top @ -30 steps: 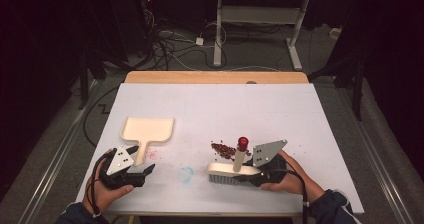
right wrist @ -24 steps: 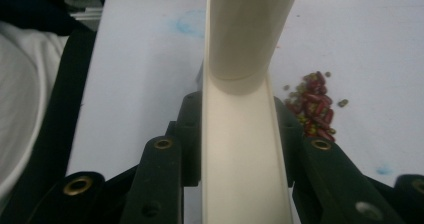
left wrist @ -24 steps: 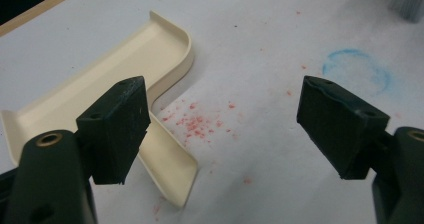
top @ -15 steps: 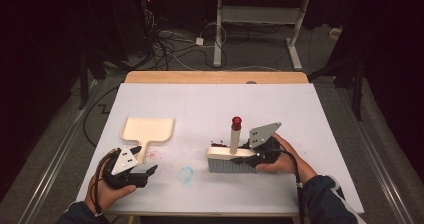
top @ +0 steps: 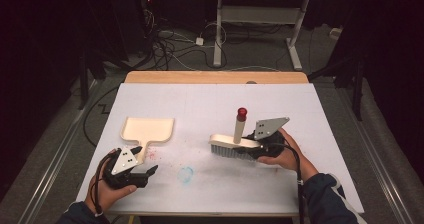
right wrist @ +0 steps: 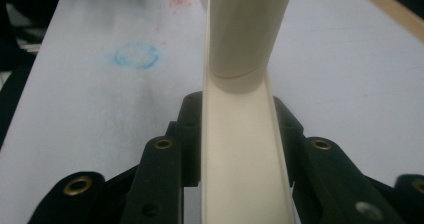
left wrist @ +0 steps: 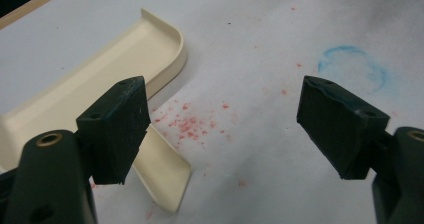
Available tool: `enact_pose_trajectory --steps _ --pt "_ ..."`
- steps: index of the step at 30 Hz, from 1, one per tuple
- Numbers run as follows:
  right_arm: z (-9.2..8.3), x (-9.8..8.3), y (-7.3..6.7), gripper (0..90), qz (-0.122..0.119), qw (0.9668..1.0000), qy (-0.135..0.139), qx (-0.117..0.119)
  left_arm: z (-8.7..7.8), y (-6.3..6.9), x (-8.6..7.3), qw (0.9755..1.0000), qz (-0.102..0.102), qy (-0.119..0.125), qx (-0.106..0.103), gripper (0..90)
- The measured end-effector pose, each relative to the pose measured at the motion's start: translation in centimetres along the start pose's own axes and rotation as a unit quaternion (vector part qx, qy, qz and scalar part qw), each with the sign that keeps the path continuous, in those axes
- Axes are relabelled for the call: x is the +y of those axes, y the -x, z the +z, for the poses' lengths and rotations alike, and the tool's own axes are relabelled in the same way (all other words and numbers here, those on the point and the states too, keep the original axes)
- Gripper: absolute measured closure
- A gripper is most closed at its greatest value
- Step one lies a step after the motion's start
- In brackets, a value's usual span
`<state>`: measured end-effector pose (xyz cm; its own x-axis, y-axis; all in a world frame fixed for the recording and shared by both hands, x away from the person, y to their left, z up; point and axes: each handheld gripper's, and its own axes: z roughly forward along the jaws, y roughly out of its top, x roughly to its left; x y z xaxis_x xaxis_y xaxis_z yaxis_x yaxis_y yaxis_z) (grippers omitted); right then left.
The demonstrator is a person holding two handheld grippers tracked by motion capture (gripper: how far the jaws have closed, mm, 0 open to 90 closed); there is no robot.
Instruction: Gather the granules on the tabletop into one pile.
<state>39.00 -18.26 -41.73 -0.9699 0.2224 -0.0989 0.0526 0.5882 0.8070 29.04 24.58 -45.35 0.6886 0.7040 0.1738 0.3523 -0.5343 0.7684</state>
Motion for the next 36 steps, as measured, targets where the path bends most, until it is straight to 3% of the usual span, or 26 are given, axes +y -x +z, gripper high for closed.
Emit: enact_pose_trajectory --steps 3,7,10,14,16,18,19,23,25,31,36 --pt "-1.3 0.4 -0.2 67.5 0.018 0.9988 0.011 -0.045 -0.1 0.0 0.0 1.0000 -0.001 0.002 0.001 20.3" --pt "-3.1 0.5 -0.7 67.6 0.063 0.9903 0.019 -0.123 -0.3 0.0 0.0 1.0000 -0.001 0.004 0.001 20.2" --pt "-3.9 0.1 -1.1 67.6 0.092 0.9772 0.001 -0.191 -0.3 0.0 0.0 1.0000 0.000 0.005 0.000 20.3" --pt "-3.6 -0.8 -2.0 67.6 0.131 0.9541 -0.042 -0.266 -0.2 0.2 0.0 1.0000 0.003 0.004 -0.002 20.3" --pt "-3.3 -1.4 -2.6 67.5 0.153 0.9474 -0.054 -0.276 -0.2 0.3 0.1 1.0000 0.006 0.002 -0.003 20.3" --pt "-2.7 -1.9 -3.2 67.5 0.176 0.9371 -0.065 -0.295 -0.2 0.3 0.1 0.9999 0.015 0.004 0.001 20.3" --pt "-2.4 -2.1 -3.5 67.5 0.179 0.9336 -0.071 -0.302 -0.2 0.3 0.1 0.9999 0.012 0.000 -0.001 20.3" --pt "-1.1 -2.1 -4.4 67.6 0.196 0.9216 -0.064 -0.329 -0.2 0.4 0.2 0.9999 0.012 0.002 0.000 20.3" --pt "-0.3 -1.8 -4.7 67.6 0.216 0.9142 -0.054 -0.339 -0.1 0.3 0.3 0.9999 0.016 0.005 0.002 20.3" --pt "2.7 -0.4 -5.7 67.6 0.213 0.8982 -0.062 -0.380 -0.1 0.4 0.3 0.9999 0.015 0.006 0.000 20.4" --pt "4.6 0.6 -5.9 67.6 0.214 0.8922 -0.054 -0.394 -0.1 0.4 0.3 0.9999 0.008 0.006 -0.004 20.5"
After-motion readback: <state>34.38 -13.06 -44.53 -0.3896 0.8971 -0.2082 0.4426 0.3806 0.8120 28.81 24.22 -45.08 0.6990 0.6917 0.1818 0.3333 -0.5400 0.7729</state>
